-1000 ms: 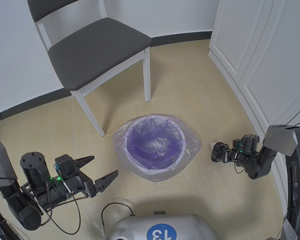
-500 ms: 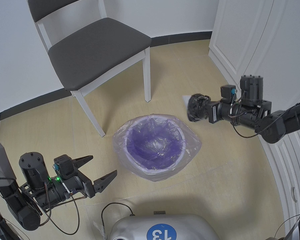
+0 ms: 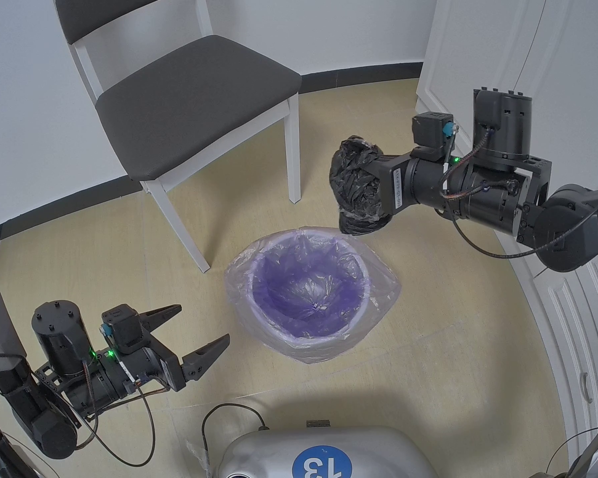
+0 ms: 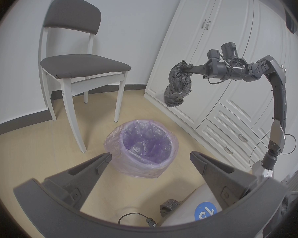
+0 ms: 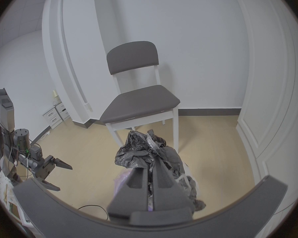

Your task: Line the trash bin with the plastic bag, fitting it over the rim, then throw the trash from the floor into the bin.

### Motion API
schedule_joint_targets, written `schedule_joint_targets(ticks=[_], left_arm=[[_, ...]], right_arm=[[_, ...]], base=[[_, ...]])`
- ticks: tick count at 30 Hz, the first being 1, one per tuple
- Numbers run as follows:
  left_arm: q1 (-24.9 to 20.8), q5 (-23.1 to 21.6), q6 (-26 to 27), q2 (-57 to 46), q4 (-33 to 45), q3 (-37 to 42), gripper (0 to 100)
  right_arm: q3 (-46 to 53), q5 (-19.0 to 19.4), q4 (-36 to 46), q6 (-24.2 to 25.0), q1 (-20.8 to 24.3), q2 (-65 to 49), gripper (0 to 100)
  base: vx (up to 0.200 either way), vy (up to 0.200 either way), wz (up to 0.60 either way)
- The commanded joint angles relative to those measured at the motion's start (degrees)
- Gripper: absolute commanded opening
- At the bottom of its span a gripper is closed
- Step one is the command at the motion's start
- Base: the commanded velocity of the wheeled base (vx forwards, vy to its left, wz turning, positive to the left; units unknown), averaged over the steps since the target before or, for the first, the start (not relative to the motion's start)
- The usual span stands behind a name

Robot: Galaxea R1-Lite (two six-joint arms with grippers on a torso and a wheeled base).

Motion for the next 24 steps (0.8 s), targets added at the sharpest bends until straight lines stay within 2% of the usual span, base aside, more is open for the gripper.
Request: schedule_joint_targets(ticks=[1,6,12,24], left_arm=[[0.01,0.03,0.03,-1.1,-1.02,0.11,100],[0.01,0.12,0.03,-1.45,-1.02,0.11,100],[0.18,0.2,1.79,-1.19,-1.02,0.2,100],[1.94,0.2,2.22,-1.45,-1.02,-0.16,100]], right_arm=[[0.3,0.0,-0.01,0.01,0.84,1.24,0],[0.39,0.0,-0.01,0.01,1.36,2.2,0],[1.01,-0.09,6.14,-0.52,2.24,3.26,0],[-1.72,-0.09,5.7,-0.43,2.68,12.92,0]], base=[[0.0,0.0,0.0],[0.0,0.0,0.0],[0.0,0.0,0.0],[0.0,0.0,0.0]])
